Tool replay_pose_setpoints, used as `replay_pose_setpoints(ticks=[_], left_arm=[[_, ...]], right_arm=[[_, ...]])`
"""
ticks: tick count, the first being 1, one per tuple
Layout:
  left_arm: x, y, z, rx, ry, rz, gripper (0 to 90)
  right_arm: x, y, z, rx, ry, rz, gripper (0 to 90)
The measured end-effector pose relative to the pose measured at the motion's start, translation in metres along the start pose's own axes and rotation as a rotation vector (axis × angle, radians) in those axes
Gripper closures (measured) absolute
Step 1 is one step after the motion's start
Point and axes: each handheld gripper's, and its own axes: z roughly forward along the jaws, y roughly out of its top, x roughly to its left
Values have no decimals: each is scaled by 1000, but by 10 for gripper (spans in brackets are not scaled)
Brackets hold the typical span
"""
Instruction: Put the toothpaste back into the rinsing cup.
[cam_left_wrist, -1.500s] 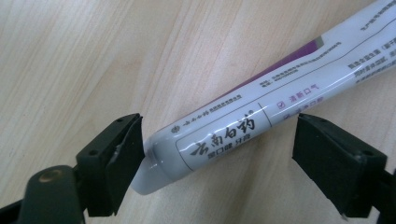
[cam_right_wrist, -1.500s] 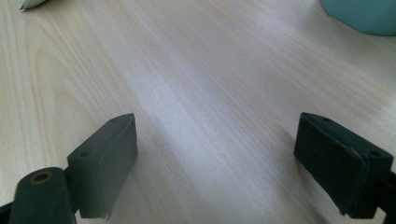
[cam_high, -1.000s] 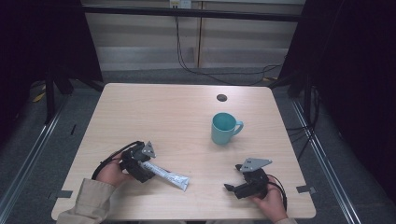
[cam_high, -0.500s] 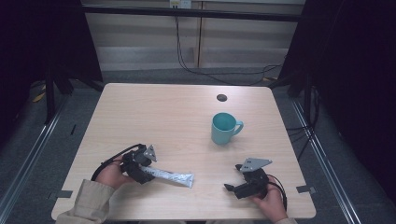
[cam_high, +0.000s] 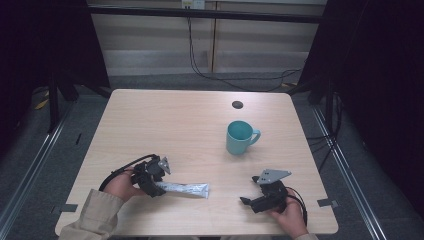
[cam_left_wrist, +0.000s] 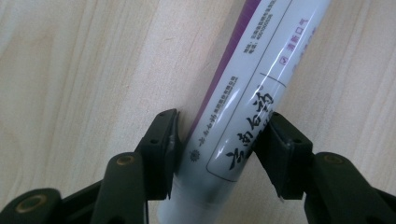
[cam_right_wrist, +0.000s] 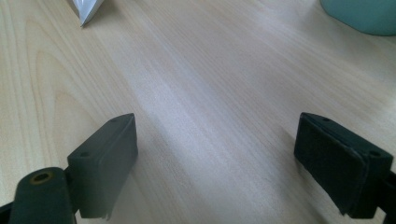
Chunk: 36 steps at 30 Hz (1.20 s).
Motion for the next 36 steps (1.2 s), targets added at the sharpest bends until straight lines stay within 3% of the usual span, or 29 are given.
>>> replay_pose_setpoints(ticks=[5, 6, 8, 16, 22, 30, 36], left_arm=[[-3, 3, 0, 20, -17, 6, 538], [-4, 4, 0, 22, -22, 32, 561], [-6, 6, 0, 35, -21, 40, 618], [-9, 6, -2, 30, -5, 19, 709], [-10, 2, -4, -13, 2, -17, 727], [-9, 3, -18, -133, -3, -73, 729], [-11, 4, -25, -212, -4, -80, 731]], right_arm=[[0, 0, 0, 0, 0, 0, 126], [0, 0, 0, 0, 0, 1, 126], [0, 0, 0, 0, 0, 1, 126], [0, 0, 0, 0, -1, 1, 126], [-1, 0, 0, 0, -3, 1, 125], [0, 0, 0, 1, -3, 4, 125], [0, 0, 0, 1, -3, 3, 125]])
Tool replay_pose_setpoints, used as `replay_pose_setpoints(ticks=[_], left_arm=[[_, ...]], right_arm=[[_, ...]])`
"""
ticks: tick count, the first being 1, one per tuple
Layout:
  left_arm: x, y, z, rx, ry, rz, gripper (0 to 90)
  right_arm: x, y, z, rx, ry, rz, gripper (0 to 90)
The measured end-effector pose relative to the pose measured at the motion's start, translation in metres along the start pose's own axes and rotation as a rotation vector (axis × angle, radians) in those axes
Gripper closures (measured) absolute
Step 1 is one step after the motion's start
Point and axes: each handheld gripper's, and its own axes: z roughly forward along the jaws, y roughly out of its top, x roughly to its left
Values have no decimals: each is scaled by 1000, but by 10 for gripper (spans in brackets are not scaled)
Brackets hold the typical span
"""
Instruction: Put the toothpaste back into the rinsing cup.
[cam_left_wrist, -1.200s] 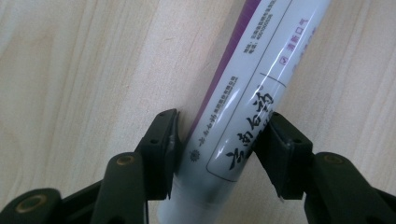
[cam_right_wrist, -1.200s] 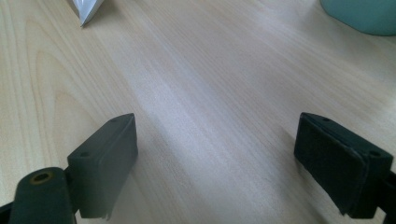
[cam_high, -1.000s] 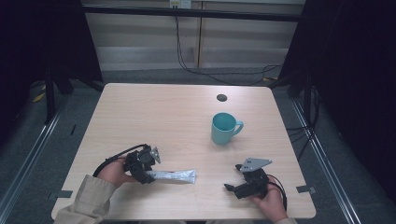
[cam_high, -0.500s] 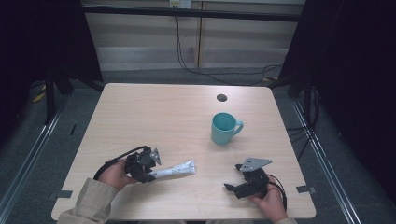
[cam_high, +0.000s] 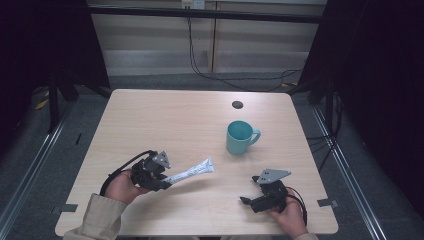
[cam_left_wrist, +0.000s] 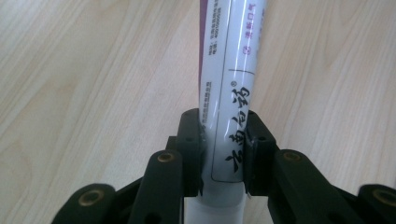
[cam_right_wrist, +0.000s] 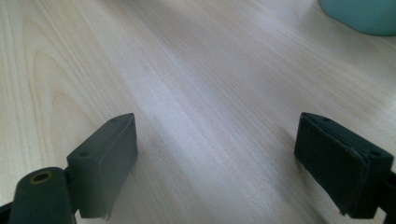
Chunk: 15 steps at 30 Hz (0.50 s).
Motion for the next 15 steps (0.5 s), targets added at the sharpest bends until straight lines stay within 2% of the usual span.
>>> replay_pose_setpoints(ticks=[2, 9, 11, 14, 15], left_arm=[[0, 0, 0, -20, -1, -25, 731], [0, 1, 0, -95, -16, -59, 732], [0, 2, 1, -106, -20, -55, 732], [-1, 3, 2, -138, -32, -69, 733], [0, 4, 2, -136, -28, -61, 732]], right_arm=[[0, 0, 0, 0, -1, 1, 125], [1, 0, 0, -2, -15, 17, 136], [1, 3, -1, 0, -11, 37, 140], [-1, 5, -2, -27, 12, 57, 146], [-2, 7, -3, -35, 14, 61, 152]])
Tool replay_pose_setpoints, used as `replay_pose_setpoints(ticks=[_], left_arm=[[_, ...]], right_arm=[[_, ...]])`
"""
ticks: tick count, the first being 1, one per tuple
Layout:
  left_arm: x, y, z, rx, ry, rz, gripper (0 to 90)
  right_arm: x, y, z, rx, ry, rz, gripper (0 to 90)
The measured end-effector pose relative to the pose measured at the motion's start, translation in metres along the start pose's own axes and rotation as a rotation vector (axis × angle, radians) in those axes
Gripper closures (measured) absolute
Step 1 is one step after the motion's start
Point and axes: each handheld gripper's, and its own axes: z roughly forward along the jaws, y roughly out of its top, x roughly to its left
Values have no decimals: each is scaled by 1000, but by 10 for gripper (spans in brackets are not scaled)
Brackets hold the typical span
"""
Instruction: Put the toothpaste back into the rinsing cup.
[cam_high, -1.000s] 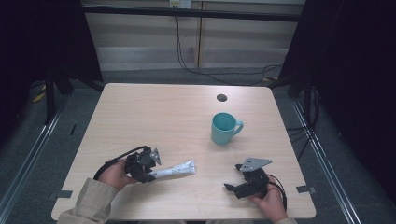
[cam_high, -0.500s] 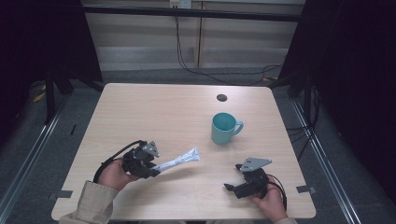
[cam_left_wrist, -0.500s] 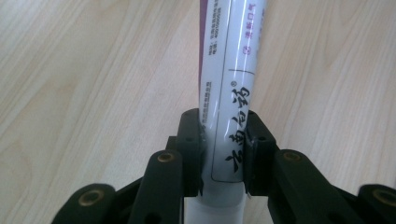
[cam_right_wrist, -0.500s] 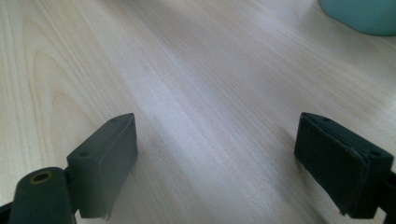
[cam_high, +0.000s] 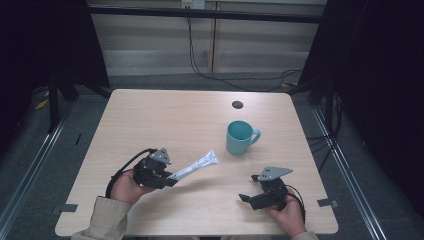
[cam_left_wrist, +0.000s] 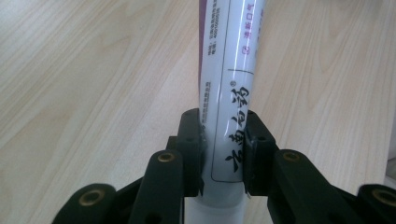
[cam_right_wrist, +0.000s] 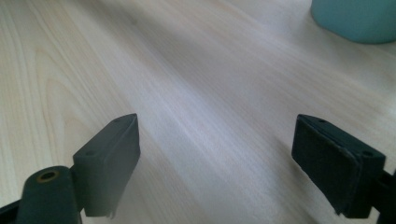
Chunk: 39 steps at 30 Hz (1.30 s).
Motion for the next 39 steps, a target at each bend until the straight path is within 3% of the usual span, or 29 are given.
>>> replay_pose_setpoints(ticks=[1, 3, 5, 14, 27, 39], left_arm=[[-1, 1, 1, -12, -1, -15, 733], [0, 3, 1, -16, -8, 3, 732], [-1, 4, 2, -45, -23, -12, 733], [-4, 11, 6, -104, -41, -31, 734], [-7, 21, 13, -173, -81, -50, 734], [-10, 29, 20, -172, -89, -51, 735]], right_arm=[[0, 1, -1, -7, 11, 7, 154], [-1, 5, -2, -27, 19, 18, 154], [-3, 8, -3, -47, 38, 38, 160], [-7, 25, -1, -169, 135, 168, 178], [-9, 46, -3, -256, 201, 206, 230], [-7, 60, 0, -283, 230, 219, 238]])
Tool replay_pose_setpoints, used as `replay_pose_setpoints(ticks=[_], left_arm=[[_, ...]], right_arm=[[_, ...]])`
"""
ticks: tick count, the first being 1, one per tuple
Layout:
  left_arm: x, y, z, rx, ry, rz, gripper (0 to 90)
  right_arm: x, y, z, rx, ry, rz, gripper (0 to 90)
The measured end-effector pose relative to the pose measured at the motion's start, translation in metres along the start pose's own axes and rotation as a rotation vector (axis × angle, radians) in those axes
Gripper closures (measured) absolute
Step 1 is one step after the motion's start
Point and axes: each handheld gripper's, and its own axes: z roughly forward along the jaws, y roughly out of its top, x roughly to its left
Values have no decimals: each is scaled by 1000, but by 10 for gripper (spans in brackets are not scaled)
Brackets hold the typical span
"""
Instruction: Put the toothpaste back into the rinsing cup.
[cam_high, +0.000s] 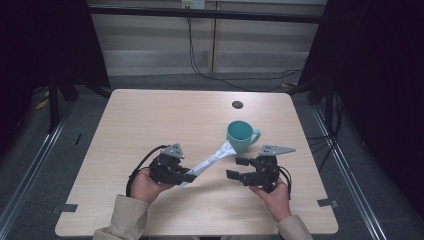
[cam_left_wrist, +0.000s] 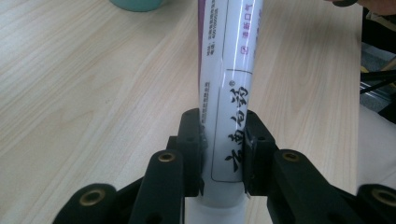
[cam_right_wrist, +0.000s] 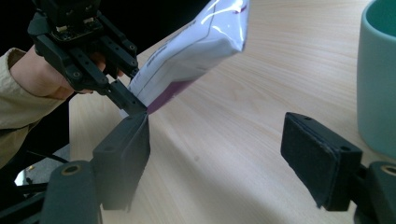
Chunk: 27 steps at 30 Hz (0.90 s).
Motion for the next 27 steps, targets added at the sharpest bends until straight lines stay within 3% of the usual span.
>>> replay_pose_setpoints(ticks=[14, 27], left_arm=[[-5, 12, 9, -8, -10, 17, 734], [-9, 16, 13, -23, -19, 29, 734]], right_arm=[[-1, 7, 6, -42, 38, 43, 264], [-1, 11, 8, -57, 31, 45, 337]])
